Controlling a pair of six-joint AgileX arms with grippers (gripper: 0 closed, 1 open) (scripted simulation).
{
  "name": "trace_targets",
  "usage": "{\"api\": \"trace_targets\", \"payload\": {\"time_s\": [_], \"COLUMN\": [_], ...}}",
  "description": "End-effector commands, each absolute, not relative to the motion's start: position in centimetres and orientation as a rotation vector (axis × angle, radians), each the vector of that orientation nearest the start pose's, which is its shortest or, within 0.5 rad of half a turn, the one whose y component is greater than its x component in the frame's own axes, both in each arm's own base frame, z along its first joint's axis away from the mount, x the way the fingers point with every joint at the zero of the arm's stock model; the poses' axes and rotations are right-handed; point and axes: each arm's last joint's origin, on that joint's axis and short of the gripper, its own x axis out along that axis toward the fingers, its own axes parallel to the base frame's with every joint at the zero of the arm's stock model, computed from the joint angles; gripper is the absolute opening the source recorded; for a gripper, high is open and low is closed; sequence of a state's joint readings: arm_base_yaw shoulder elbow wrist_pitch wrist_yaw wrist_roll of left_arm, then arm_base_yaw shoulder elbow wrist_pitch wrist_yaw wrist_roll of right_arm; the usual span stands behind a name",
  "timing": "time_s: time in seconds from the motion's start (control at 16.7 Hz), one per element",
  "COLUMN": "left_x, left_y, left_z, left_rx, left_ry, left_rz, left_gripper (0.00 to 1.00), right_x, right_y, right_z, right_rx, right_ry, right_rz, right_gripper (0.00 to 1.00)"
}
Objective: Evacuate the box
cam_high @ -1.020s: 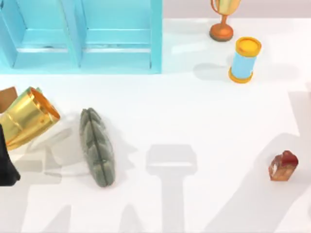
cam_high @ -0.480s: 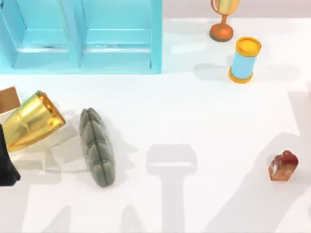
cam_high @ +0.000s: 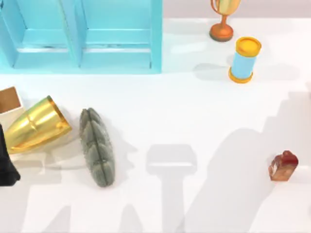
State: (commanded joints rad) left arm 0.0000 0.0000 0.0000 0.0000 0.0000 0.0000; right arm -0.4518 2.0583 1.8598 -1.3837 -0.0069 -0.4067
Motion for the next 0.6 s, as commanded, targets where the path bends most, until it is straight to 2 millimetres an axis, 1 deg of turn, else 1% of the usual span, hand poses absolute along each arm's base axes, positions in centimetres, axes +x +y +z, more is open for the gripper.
{"api": "trace_targets", "payload": {"time_s": [0.12, 0.24, 0.36, 0.6], "left_x": [10.6, 10.6, 10.6, 10.6], "left_y": [-0.1, -0.1, -0.1, -0.1], "left_z": [16.0, 16.0, 16.0, 16.0], "left_rx": [0.000, 0.000, 0.000, 0.000], "left_ry": [0.000, 0.000, 0.000, 0.000], "left_rz": [0.000, 0.000, 0.000, 0.000], "left_gripper": [1.00, 1.00, 1.00, 1.00], "right_x": [35.9, 35.6, 35.6, 35.7], "right_y": [-16.8, -16.6, -16.6, -16.5], "right_z": [27.1, 28.6, 29.0, 28.7], "right_rx": [0.036, 0.034, 0.034, 0.035], "right_ry": [1.573, 1.568, 1.567, 1.572], "right_rz": [-0.022, -0.024, -0.024, -0.021], "right_gripper": [0.00, 0.00, 0.00, 0.00]}}
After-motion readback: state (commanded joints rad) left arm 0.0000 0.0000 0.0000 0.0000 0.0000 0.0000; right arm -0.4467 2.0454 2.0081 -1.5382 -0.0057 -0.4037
